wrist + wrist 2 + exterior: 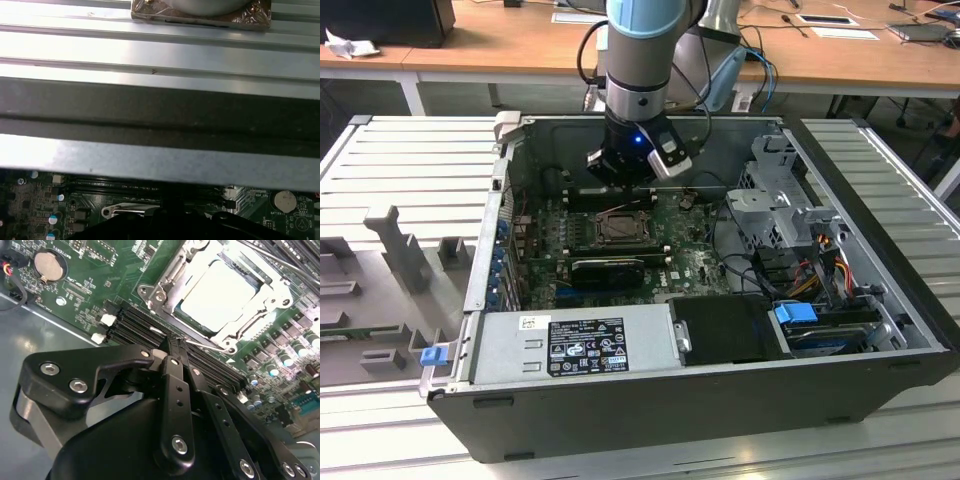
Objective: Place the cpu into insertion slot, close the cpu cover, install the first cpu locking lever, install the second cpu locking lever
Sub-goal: 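Install the first cpu locking lever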
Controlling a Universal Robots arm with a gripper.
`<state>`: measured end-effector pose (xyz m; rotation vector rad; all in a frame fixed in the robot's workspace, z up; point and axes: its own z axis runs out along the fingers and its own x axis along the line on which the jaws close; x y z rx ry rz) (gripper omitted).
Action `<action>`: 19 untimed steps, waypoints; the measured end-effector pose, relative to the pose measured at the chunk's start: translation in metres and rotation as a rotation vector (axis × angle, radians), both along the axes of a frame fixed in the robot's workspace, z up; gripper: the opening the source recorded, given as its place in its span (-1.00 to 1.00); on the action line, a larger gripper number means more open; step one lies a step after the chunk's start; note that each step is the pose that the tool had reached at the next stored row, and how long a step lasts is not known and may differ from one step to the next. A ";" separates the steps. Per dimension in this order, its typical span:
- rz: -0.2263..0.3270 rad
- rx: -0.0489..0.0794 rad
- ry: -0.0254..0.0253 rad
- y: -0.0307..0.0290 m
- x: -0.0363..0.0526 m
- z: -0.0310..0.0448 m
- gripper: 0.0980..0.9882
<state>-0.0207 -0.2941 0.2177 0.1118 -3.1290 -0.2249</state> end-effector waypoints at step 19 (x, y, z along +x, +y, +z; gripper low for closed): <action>-0.002 0.000 0.0000 0.0005 0.0056 -0.0135 -0.98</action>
